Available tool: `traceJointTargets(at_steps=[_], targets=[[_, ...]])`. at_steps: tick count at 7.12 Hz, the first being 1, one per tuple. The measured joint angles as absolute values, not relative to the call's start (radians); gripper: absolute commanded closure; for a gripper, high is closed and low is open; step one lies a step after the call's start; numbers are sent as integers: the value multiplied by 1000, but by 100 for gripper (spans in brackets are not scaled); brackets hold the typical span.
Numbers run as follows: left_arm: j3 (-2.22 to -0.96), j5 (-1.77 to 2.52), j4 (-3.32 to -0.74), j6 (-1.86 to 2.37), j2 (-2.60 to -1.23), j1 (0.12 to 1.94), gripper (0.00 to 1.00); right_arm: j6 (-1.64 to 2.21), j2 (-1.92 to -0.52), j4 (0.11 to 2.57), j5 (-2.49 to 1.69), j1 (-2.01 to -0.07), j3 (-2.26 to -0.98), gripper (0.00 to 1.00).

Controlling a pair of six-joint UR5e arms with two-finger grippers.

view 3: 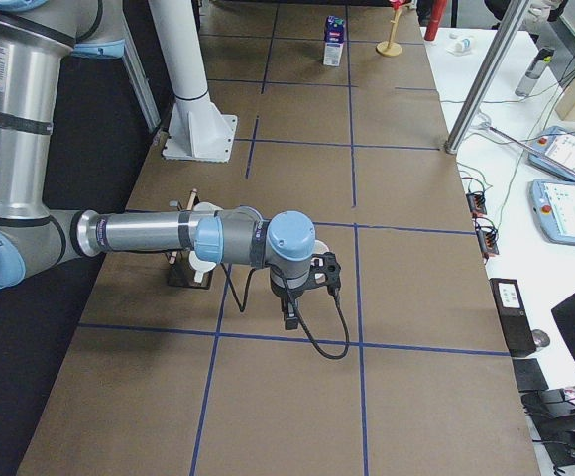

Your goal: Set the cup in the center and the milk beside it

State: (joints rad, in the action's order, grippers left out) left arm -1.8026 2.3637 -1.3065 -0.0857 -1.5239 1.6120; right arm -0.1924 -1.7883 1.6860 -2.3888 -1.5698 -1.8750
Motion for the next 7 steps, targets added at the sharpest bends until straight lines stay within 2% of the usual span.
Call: traceJointTargets(at_steps=[7], targets=[[-1824,2371,-1319,-74,-1503,1611,0,-92,-1787,1648,-2503,-1535,-1890,2]])
